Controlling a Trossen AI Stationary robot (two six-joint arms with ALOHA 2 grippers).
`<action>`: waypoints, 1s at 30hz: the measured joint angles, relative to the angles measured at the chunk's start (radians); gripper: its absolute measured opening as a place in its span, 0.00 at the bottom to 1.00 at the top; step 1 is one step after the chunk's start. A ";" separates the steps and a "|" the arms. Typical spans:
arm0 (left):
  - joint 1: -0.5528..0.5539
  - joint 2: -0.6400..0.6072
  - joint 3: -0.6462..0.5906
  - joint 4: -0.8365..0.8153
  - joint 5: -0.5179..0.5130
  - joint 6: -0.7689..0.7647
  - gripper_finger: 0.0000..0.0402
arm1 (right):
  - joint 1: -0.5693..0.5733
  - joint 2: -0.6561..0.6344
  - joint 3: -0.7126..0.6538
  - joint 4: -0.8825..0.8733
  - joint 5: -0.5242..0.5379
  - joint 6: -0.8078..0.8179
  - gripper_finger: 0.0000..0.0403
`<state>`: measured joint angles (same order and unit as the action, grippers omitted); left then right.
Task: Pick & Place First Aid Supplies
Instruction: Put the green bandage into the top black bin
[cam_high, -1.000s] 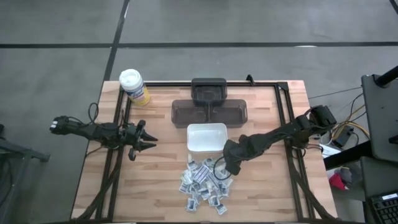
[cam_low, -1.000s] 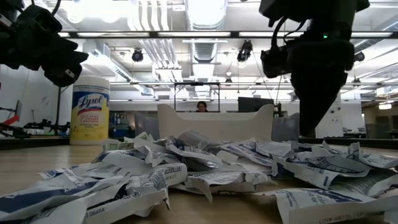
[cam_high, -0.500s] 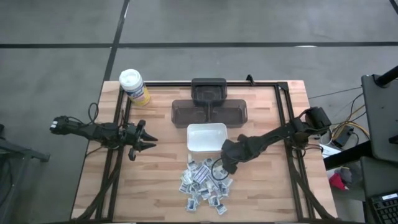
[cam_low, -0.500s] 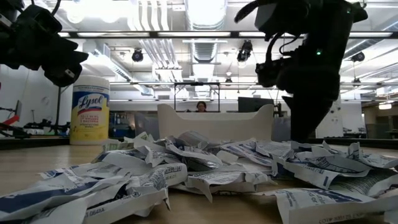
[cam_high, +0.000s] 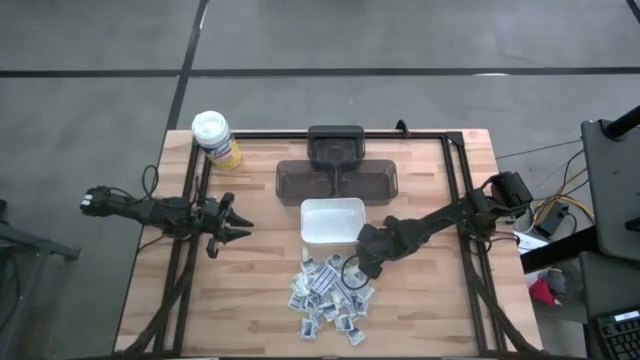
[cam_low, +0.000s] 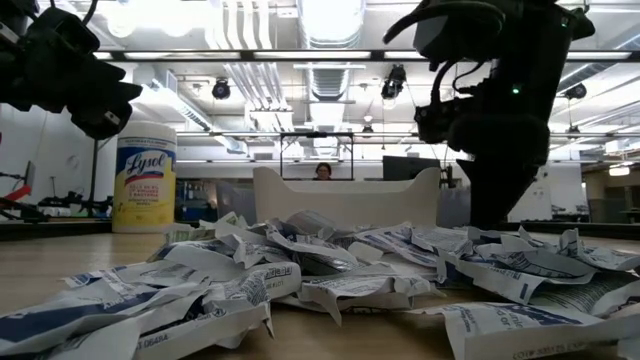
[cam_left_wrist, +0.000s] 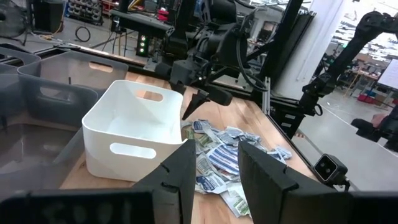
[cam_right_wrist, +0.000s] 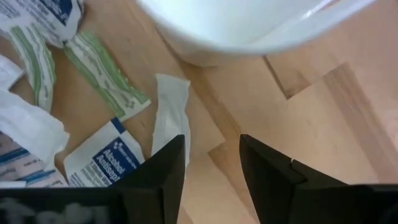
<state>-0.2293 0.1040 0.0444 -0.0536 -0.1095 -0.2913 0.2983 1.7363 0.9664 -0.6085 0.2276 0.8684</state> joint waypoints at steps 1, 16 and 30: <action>0.000 0.000 0.000 0.000 0.000 0.000 0.29 | 0.001 0.000 -0.006 0.005 0.000 0.006 0.39; 0.000 0.000 0.000 0.000 0.000 0.000 0.29 | 0.003 -0.001 -0.045 0.002 0.012 0.063 0.40; 0.000 0.000 0.000 0.000 0.000 0.002 0.29 | 0.004 -0.104 -0.049 -0.231 -0.005 0.089 0.42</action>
<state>-0.2291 0.1040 0.0444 -0.0537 -0.1097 -0.2889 0.3019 1.6322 0.9173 -0.8392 0.2226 0.9575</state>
